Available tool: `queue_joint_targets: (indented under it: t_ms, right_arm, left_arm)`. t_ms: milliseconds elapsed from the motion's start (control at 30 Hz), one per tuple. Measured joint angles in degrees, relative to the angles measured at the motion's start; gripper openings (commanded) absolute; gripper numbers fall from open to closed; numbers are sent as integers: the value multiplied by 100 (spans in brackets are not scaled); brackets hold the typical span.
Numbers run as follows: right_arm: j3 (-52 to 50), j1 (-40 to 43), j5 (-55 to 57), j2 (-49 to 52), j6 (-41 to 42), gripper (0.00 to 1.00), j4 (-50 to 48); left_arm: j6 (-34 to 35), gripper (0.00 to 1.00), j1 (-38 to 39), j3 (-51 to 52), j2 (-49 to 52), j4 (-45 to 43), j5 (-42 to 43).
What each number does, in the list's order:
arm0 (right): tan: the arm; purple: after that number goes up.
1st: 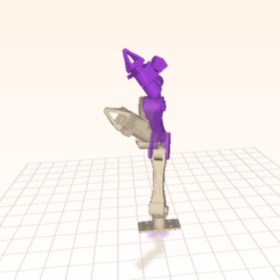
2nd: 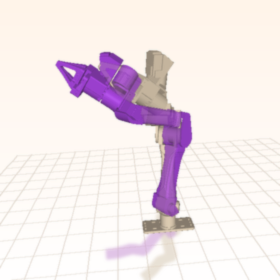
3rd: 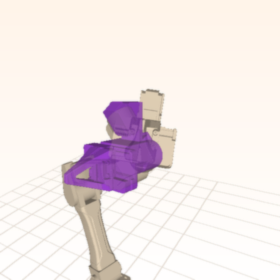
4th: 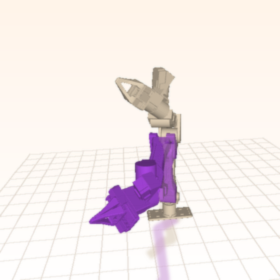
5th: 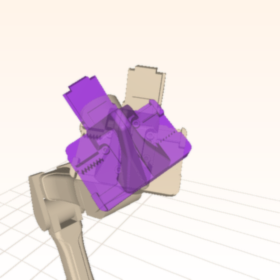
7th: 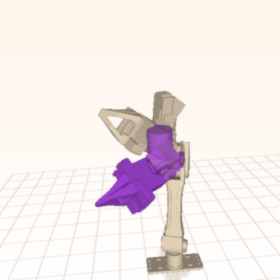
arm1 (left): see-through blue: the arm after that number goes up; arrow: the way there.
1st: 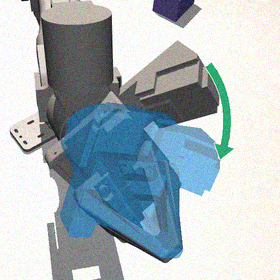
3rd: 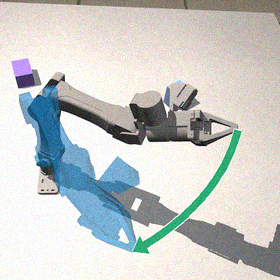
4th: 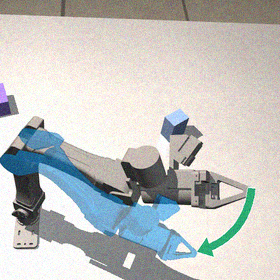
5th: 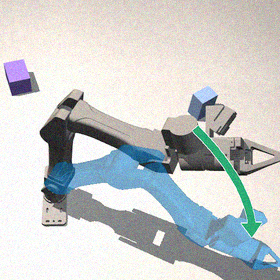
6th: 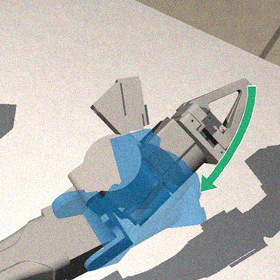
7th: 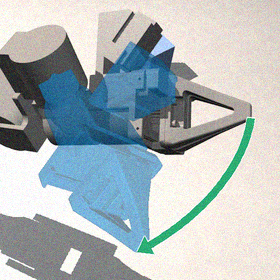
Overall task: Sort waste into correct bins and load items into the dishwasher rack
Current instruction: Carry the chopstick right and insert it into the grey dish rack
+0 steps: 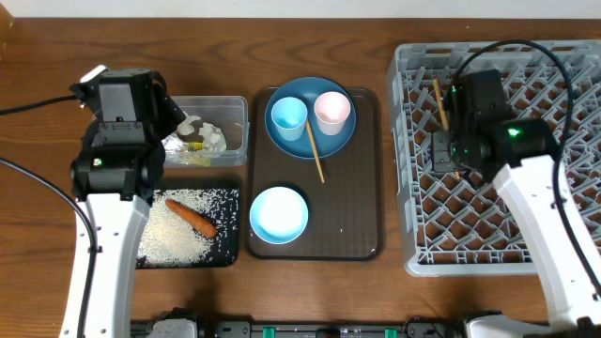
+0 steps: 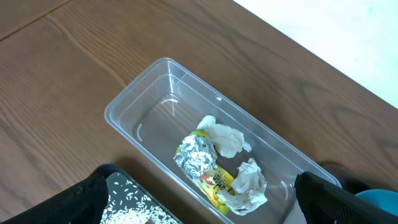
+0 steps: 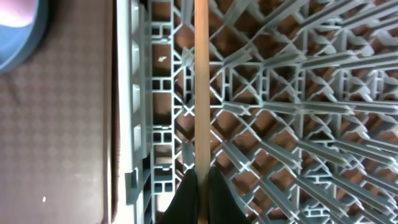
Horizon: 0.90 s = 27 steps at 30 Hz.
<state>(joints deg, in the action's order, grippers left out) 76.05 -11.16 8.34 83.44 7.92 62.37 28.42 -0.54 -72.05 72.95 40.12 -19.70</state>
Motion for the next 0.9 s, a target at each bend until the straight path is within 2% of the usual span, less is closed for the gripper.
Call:
queue_joint_targets:
  t_ms: [500, 900]
  right_arm:
    - [-2, 39, -498, 1036, -166, 1, -107]
    - [-2, 44, -765, 1255, -166, 1, -608]
  left_arm:
    - [0, 98, 0, 0, 0, 0, 0]
    - [0, 98, 0, 0, 0, 0, 0]
